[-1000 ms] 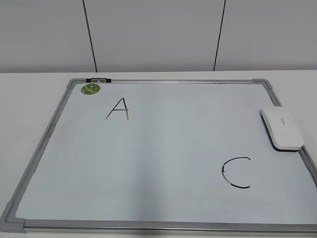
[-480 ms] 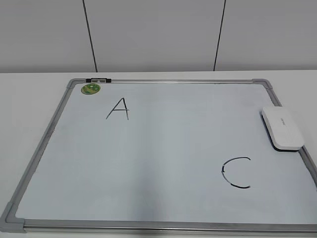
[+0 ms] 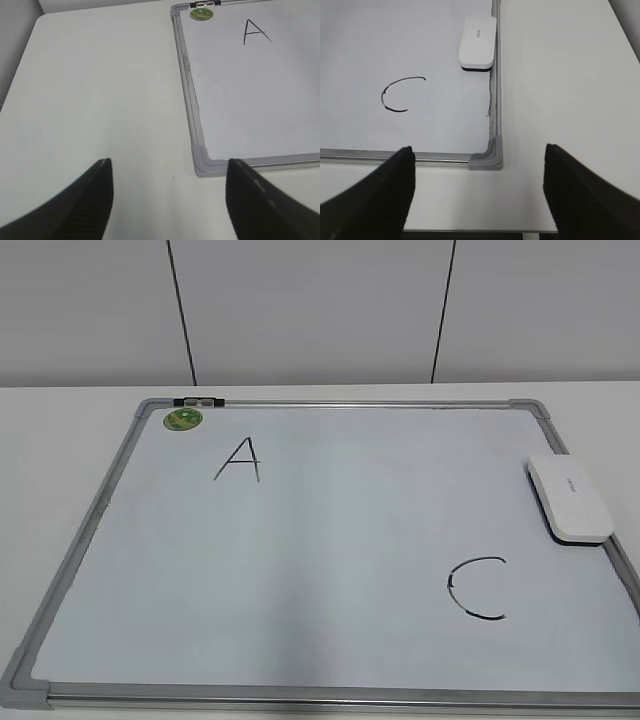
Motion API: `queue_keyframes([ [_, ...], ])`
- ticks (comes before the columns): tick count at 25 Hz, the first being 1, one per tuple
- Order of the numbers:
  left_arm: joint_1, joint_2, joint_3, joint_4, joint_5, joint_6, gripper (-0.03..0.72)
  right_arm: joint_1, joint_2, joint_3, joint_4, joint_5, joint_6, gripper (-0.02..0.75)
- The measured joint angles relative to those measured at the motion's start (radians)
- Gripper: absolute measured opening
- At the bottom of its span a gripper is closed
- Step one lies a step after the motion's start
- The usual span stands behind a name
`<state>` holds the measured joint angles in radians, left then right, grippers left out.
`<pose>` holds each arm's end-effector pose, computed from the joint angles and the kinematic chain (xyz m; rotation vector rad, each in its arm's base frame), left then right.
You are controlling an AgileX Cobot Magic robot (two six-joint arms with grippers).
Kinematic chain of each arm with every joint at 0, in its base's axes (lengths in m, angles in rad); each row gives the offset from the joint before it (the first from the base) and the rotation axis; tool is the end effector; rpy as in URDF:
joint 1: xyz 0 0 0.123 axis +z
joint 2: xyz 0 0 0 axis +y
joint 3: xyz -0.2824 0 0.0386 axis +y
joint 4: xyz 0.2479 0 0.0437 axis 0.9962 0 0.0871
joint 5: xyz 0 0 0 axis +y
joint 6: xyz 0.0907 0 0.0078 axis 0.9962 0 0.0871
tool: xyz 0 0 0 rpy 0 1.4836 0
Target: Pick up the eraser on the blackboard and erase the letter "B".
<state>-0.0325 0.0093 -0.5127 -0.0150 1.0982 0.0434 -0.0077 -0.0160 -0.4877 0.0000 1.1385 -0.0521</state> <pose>-0.0065 -0.0010 0.2777 0.0799 2.0768 -0.0114 -0.0093 0.0001 0.2675 -0.0470 2.1181 -0.0356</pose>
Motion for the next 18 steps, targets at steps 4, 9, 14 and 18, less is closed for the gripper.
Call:
queue_keyframes([
  [4,0.000,0.000,0.000,0.000,0.000,0.000,0.514,0.000,0.000,0.000,0.000,0.000,0.000,0.592],
  [9,0.000,0.000,0.000,0.000,0.000,0.000,0.508,0.000,0.000,0.000,0.000,0.000,0.000,0.592],
  [14,0.000,0.000,0.000,0.000,0.000,0.000,0.497,0.000,0.000,0.000,0.000,0.000,0.000,0.592],
  [18,0.000,0.000,0.000,0.000,0.000,0.000,0.496,0.000,0.000,0.000,0.000,0.000,0.000,0.592],
])
